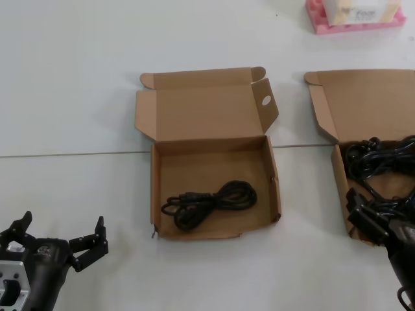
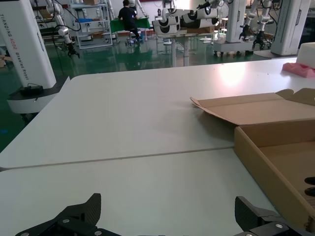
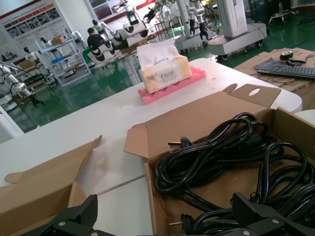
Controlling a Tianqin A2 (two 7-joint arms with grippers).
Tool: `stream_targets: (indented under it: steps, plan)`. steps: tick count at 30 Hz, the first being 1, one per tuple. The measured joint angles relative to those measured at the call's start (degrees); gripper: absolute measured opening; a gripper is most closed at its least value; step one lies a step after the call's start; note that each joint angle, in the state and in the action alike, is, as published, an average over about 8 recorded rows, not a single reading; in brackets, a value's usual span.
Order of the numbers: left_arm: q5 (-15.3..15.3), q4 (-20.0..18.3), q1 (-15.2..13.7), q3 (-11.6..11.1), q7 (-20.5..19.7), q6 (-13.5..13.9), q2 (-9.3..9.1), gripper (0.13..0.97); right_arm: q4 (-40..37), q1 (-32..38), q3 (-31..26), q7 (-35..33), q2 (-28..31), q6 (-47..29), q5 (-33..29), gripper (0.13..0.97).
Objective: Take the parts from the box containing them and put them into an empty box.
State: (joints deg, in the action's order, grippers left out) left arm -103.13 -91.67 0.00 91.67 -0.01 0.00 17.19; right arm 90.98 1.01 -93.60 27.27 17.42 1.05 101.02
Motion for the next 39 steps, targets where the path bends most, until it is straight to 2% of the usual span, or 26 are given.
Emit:
stream_targets:
  steps: [39]
  plan:
    - [0.0,0.0,0.0,0.0,0.0,0.0,0.0,0.966,0.0,0.0,0.0,0.0,0.0,0.0,0.0,0.966]
